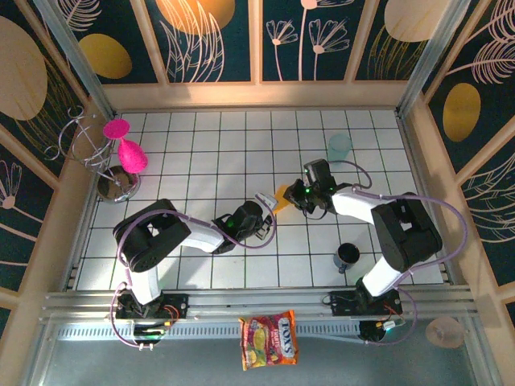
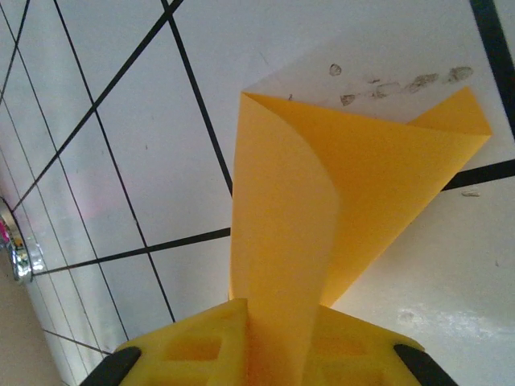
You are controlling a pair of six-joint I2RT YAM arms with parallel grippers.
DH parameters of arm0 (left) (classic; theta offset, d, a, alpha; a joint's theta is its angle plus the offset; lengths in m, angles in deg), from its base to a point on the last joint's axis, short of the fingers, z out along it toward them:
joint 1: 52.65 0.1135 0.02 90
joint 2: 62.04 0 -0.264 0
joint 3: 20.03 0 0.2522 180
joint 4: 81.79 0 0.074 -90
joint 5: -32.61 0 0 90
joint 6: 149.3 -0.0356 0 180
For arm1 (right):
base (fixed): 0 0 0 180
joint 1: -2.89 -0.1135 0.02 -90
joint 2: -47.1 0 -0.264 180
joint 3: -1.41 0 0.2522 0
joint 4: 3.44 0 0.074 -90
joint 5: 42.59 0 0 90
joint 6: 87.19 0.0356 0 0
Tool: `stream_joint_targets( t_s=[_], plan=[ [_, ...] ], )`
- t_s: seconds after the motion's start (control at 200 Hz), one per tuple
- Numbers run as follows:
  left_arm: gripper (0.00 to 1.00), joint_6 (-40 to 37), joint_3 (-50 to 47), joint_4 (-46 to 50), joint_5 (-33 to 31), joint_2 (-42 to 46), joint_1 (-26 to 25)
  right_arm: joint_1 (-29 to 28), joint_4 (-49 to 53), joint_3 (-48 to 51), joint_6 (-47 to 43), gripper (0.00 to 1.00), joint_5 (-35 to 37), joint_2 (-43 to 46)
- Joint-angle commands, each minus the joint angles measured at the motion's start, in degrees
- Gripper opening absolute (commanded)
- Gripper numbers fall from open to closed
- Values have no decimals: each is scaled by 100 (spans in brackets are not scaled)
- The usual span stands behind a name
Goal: Fold a paper plane with a square sheet of paper (pick it up from the middle)
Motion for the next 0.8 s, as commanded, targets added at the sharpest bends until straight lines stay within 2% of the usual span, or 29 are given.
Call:
stream_joint_targets(
  t_s=[0.0, 0.13, 0.195, 0.275, 0.39, 0.476, 0.796],
  plan=[
    [13, -81, -4, 59, 164, -115, -1, -9, 369, -228, -288, 13, 174, -126],
    [13, -82, 18, 99, 235, -175, -1, -9, 510, -341, -413, 13, 233, -209],
    [13, -59, 26, 108, 263, -184, 0, -3, 541, -364, -422, 17, 257, -216],
    [13, -1, 35, 116, 338, -181, -2, 14, 537, -356, -422, 27, 301, -139],
    [13, 156, 113, 231, 409, -202, -1, 136, 403, -222, -393, 46, 392, 172],
    [13, 261, 123, 283, 528, -185, -1, 261, 305, -73, -408, 54, 515, 426],
    [13, 560, 311, 626, 941, -220, 91, 570, 101, 338, -486, 58, 768, 964]
  ],
)
